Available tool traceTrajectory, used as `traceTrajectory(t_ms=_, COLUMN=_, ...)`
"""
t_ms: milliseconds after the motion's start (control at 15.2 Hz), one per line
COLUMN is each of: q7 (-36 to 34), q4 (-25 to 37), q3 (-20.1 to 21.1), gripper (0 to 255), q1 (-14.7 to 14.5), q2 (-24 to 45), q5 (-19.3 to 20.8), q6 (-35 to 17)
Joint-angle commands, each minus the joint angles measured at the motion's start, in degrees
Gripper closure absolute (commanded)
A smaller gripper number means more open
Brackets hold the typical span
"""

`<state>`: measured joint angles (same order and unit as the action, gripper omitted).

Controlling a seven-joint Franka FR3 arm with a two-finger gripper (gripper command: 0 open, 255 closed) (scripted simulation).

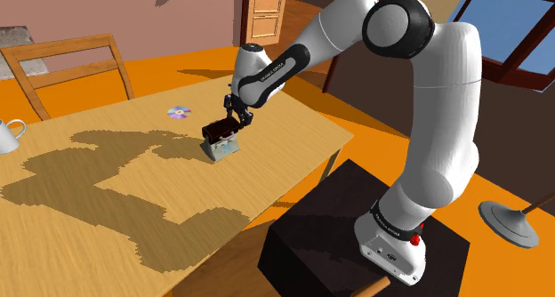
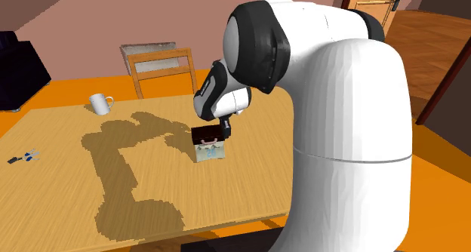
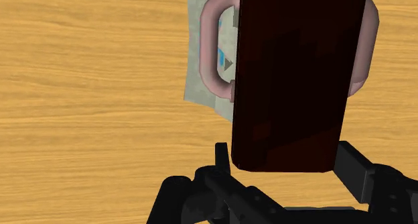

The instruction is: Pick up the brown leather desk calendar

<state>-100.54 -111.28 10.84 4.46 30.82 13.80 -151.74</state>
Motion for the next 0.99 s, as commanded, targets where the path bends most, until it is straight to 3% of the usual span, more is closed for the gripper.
traceTrajectory(t_ms=0, q7=0.0, q4=0.0, q3=0.1, gripper=255, q1=0.0, q2=0.0, q5=0.0, q6=0.0)
traceTrajectory(t_ms=924, q7=2.0, q4=0.2, q3=2.2, gripper=255, q1=1.4, q2=-7.0, q5=-2.8, q6=7.2)
